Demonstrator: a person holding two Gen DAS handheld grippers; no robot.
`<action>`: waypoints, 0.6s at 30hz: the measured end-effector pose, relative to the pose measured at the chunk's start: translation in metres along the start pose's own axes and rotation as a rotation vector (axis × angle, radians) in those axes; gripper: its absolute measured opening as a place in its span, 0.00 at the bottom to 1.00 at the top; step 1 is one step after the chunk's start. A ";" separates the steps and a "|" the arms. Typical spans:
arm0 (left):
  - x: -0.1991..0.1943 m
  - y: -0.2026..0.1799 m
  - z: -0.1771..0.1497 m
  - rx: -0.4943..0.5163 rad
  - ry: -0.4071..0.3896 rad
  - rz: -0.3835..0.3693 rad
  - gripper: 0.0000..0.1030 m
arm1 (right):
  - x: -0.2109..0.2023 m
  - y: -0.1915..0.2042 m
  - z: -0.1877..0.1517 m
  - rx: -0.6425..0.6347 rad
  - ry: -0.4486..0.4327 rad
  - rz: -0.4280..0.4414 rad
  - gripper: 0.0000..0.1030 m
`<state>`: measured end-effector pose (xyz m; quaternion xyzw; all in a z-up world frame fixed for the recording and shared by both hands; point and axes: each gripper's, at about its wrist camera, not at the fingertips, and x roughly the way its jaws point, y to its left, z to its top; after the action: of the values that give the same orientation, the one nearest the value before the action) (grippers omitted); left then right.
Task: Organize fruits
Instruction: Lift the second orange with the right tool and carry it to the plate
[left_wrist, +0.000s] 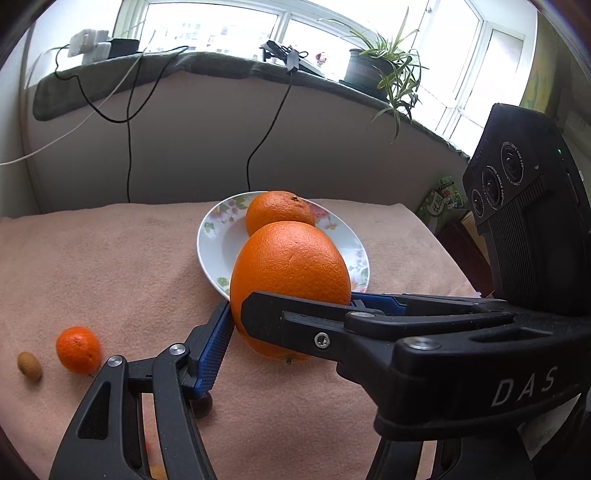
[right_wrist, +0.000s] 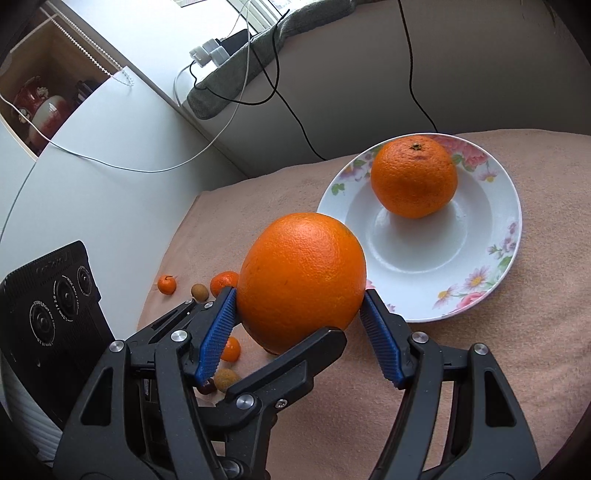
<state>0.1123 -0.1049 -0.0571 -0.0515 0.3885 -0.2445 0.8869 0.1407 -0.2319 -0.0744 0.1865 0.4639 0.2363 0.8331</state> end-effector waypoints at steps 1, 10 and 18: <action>0.003 -0.002 0.001 0.003 0.004 -0.005 0.61 | -0.003 -0.004 0.000 0.008 -0.003 -0.003 0.69; 0.029 -0.025 0.012 0.031 0.029 -0.040 0.61 | -0.016 -0.033 0.006 0.067 -0.028 -0.032 0.69; 0.045 -0.033 0.022 0.046 0.054 -0.056 0.61 | -0.021 -0.049 0.010 0.092 -0.038 -0.046 0.69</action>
<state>0.1409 -0.1575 -0.0630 -0.0354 0.4050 -0.2794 0.8699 0.1503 -0.2844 -0.0813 0.2184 0.4625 0.1921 0.8375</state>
